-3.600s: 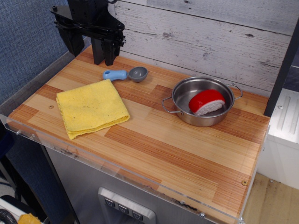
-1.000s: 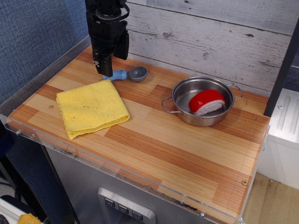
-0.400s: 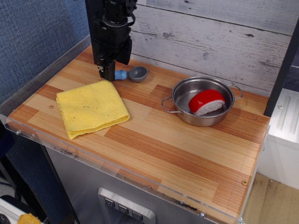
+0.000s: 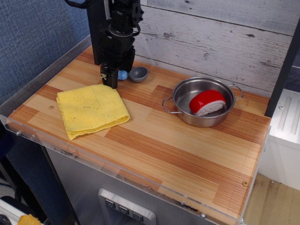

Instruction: Put the scoop below the pot.

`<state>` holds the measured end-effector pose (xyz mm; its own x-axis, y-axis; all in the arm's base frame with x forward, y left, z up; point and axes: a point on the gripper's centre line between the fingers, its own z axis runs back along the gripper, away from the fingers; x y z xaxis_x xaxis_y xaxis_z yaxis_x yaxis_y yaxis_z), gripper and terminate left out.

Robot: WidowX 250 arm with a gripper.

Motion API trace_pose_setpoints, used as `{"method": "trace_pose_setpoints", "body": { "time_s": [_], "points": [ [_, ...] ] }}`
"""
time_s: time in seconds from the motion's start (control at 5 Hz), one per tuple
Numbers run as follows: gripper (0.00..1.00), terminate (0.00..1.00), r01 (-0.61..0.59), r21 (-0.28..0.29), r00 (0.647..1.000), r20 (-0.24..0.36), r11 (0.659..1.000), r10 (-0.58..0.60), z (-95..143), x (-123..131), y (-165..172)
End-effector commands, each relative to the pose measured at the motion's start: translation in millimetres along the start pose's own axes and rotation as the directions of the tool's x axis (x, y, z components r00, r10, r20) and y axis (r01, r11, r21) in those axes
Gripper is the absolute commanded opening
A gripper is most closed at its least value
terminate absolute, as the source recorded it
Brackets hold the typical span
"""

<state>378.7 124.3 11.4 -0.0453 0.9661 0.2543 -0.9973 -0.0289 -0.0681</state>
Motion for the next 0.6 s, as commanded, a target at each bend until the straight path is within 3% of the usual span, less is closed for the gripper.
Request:
{"method": "trace_pose_setpoints", "body": {
  "time_s": [0.0, 0.4],
  "points": [
    [0.0, 0.0, 0.005, -0.016, 0.999, 0.032, 1.0, -0.004, 1.0, 9.0, 0.5],
    [0.0, 0.0, 0.025, -0.054, 1.0, 0.008, 0.998, -0.025, 17.7, 11.7, 8.4]
  ]
}}
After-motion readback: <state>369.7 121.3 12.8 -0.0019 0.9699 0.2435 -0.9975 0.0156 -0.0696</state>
